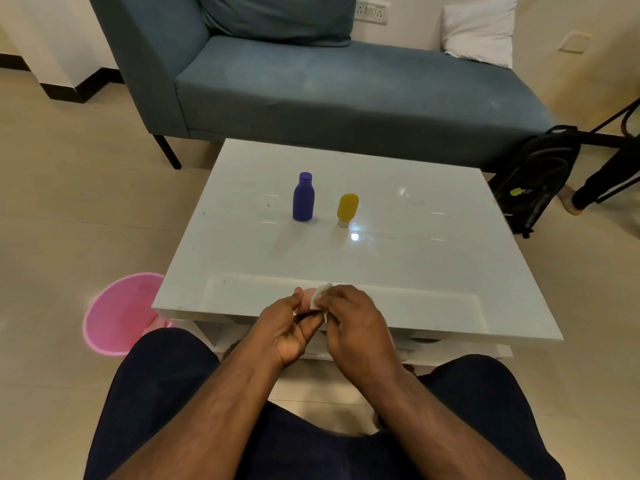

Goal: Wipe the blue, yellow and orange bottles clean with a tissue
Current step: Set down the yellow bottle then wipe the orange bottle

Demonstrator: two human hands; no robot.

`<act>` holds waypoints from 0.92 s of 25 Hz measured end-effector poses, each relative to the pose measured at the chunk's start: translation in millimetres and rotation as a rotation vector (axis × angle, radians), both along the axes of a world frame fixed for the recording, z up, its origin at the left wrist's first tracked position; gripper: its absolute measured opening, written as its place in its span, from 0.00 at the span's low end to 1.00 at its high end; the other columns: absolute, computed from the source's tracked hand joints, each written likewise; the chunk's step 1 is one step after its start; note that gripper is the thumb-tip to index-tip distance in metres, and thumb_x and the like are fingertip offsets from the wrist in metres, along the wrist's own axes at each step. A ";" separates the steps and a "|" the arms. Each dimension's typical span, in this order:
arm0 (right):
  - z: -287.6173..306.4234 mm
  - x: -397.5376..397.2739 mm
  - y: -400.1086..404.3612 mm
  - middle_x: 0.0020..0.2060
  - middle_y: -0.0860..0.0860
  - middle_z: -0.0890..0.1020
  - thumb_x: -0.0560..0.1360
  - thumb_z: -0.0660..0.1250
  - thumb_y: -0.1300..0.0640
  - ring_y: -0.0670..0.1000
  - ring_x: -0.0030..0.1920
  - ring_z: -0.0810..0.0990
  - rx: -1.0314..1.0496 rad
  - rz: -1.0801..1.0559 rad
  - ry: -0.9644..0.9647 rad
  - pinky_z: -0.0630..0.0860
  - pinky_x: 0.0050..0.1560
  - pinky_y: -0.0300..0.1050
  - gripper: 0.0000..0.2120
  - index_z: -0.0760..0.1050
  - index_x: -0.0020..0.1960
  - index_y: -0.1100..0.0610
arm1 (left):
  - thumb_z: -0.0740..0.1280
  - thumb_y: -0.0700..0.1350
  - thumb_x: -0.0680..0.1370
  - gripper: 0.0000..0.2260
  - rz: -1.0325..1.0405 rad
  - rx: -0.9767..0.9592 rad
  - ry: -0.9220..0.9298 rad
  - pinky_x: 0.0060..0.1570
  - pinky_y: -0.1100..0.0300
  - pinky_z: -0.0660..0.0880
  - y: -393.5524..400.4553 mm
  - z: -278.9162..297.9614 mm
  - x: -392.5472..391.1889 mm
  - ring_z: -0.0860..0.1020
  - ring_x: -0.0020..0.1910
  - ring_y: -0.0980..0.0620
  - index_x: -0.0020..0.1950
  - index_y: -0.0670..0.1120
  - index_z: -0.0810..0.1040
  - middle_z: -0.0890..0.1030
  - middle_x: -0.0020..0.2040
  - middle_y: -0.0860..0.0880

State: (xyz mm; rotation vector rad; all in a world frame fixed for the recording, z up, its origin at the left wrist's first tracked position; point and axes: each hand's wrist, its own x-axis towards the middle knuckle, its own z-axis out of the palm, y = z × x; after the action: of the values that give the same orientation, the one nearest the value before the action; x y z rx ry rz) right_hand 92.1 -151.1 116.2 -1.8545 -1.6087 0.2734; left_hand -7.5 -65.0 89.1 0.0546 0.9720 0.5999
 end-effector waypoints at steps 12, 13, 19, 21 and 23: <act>5.7 14.5 12.6 0.47 0.46 0.80 0.75 0.65 0.60 0.40 0.48 0.74 -0.007 -0.120 0.093 0.74 0.52 0.37 0.08 0.79 0.53 0.53 | 0.66 0.40 0.82 0.10 -0.019 0.088 0.045 0.31 0.54 0.84 -3.6 3.0 1.6 0.86 0.40 0.41 0.57 0.32 0.78 0.84 0.46 0.33; 7.6 15.9 13.9 0.48 0.46 0.80 0.75 0.65 0.61 0.40 0.48 0.74 0.001 -0.148 0.124 0.74 0.52 0.37 0.09 0.79 0.53 0.52 | 0.66 0.40 0.82 0.10 -0.017 0.089 0.048 0.32 0.54 0.84 -3.4 3.3 2.0 0.86 0.41 0.40 0.56 0.33 0.77 0.83 0.47 0.33; 7.0 6.4 9.7 0.43 0.45 0.80 0.74 0.65 0.63 0.41 0.45 0.75 0.016 -0.073 0.094 0.72 0.48 0.33 0.08 0.80 0.47 0.53 | 0.67 0.39 0.81 0.10 -0.014 0.097 -0.019 0.35 0.51 0.85 -2.0 1.6 1.4 0.86 0.38 0.42 0.54 0.32 0.79 0.85 0.40 0.35; 3.6 19.2 17.5 0.44 0.45 0.80 0.73 0.65 0.63 0.40 0.45 0.75 0.005 -0.188 0.140 0.71 0.48 0.28 0.07 0.80 0.47 0.54 | 0.67 0.38 0.80 0.11 -0.038 0.117 -0.029 0.44 0.49 0.84 -2.2 1.6 1.2 0.86 0.44 0.40 0.59 0.31 0.78 0.85 0.49 0.33; 4.1 25.6 21.2 0.45 0.45 0.80 0.74 0.65 0.62 0.39 0.44 0.74 0.007 -0.233 0.138 0.68 0.47 0.24 0.07 0.80 0.48 0.53 | 0.70 0.37 0.77 0.15 -0.048 0.113 -0.051 0.46 0.49 0.84 -1.5 2.4 -0.9 0.86 0.47 0.38 0.62 0.32 0.77 0.84 0.55 0.32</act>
State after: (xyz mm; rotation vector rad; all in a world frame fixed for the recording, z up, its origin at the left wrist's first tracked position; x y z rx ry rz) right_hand 117.7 -129.9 120.3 -1.9516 -1.2868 0.2859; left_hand -8.3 -66.5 91.5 0.1617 0.8841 0.6086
